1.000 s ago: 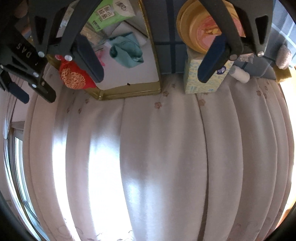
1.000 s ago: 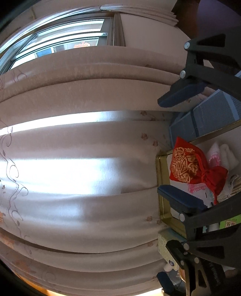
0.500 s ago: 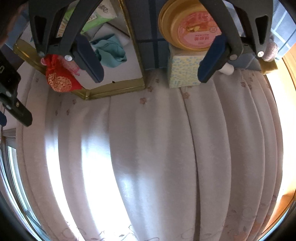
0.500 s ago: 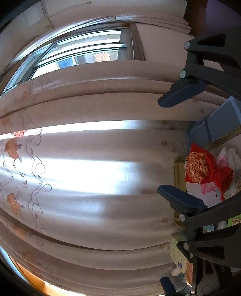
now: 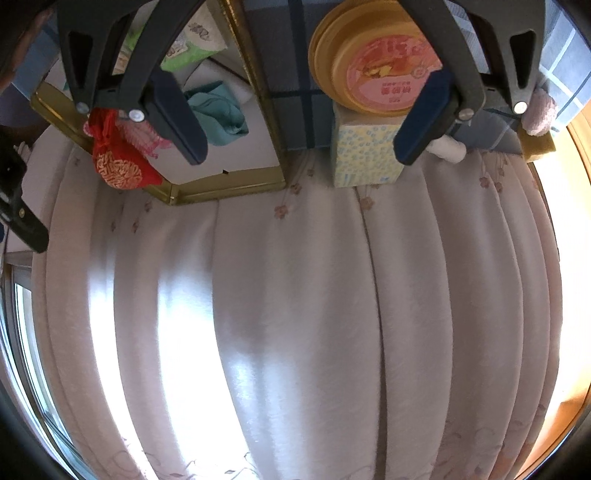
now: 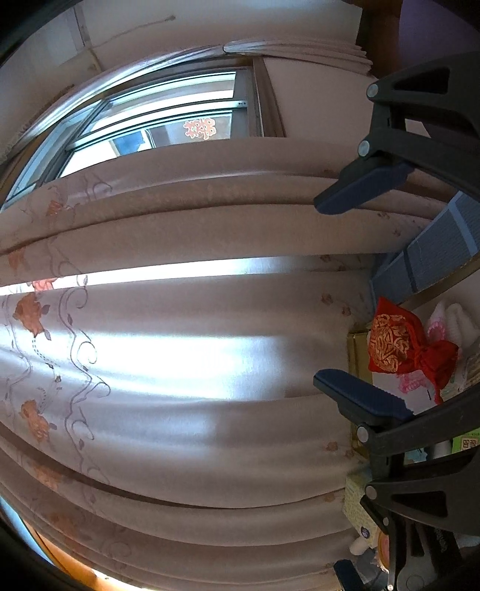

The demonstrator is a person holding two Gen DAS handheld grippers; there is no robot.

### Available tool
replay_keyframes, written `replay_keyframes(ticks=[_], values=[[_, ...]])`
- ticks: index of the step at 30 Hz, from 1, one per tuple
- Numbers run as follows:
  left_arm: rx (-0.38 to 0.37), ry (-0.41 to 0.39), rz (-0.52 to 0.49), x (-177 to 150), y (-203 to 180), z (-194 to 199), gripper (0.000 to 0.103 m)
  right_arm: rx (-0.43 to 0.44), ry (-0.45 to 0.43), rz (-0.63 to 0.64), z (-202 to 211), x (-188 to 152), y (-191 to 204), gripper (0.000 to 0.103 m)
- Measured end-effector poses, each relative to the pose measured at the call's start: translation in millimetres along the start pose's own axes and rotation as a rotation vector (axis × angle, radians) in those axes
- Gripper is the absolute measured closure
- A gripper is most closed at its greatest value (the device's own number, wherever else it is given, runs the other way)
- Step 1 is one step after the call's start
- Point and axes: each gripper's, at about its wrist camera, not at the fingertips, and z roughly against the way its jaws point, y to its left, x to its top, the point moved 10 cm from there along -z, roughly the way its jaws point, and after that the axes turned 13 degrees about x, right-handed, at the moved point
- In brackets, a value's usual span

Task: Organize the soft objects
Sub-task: 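Withdraw both tools from the tray back toward the remaining items, then grasp the pink fluffy puff with the left tool and lift it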

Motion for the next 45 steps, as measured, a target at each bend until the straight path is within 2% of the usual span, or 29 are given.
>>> replay_keyframes(ticks=[16, 21, 33, 45], values=[[0.027, 0.023, 0.045, -8, 31, 2, 0.0, -0.02, 0.009, -0.047, 9, -2, -3, 0.015], [0.041, 0.023, 0.055, -9, 49, 2, 0.0, 0.016, 0.033, -0.083, 10, -7, 10, 0.015], [0.081, 0.017, 0.057, -13, 91, -2, 0.0, 0.107, 0.055, -0.059, 13, -11, 77, 0.015], [0.144, 0.04, 0.076, -22, 163, -14, 0.0, 0.271, 0.163, -0.07, 1, -28, 162, 0.015]])
